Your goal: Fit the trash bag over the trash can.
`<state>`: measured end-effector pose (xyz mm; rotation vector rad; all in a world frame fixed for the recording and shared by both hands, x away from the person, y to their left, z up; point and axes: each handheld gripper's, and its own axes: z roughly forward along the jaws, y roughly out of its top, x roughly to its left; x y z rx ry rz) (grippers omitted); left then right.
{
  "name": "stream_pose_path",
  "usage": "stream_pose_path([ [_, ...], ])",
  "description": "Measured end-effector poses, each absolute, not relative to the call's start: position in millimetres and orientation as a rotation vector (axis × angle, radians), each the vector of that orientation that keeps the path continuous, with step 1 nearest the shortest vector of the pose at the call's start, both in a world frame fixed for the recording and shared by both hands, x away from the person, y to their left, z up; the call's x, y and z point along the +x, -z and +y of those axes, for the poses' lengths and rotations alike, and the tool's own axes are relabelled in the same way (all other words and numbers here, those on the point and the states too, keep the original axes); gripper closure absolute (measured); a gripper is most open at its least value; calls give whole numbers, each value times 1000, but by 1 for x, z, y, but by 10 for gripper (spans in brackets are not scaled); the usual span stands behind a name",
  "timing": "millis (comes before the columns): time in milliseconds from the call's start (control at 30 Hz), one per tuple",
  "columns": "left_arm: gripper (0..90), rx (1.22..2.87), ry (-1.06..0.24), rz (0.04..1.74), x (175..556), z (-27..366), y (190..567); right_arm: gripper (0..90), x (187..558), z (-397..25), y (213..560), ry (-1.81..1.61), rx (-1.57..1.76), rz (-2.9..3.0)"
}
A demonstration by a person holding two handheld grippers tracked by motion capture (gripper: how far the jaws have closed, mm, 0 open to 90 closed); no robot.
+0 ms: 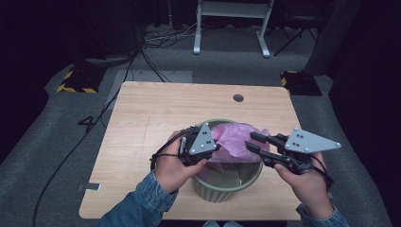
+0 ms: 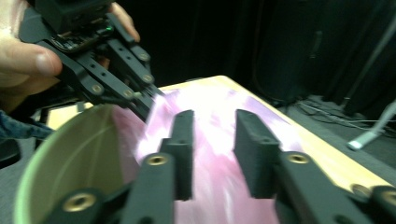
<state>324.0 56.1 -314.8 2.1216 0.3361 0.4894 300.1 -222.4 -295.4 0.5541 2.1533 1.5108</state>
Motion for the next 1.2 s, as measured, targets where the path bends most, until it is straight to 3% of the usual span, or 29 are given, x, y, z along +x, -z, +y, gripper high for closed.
stream_pose_path([
  [333, 870, 2112, -469, 374, 329, 62, 316, 499, 302, -273, 304, -1433, 722, 2099],
  [633, 856, 2107, -468, 375, 330, 64, 317, 429, 310, -270, 318, -1440, 722, 2178],
  [700, 854, 2099, -472, 381, 331, 66, 317, 504, 312, -265, 321, -1448, 721, 2221],
  [800, 853, 2083, -475, 402, 332, 72, 318, 833, 310, -261, 322, -1438, 684, 2291],
  [833, 854, 2078, -478, 410, 333, 74, 318, 870, 308, -260, 321, -1430, 675, 2300],
  [1200, 866, 2042, -497, 458, 339, 88, 323, 900, 291, -276, 326, -1368, 711, 2315],
])
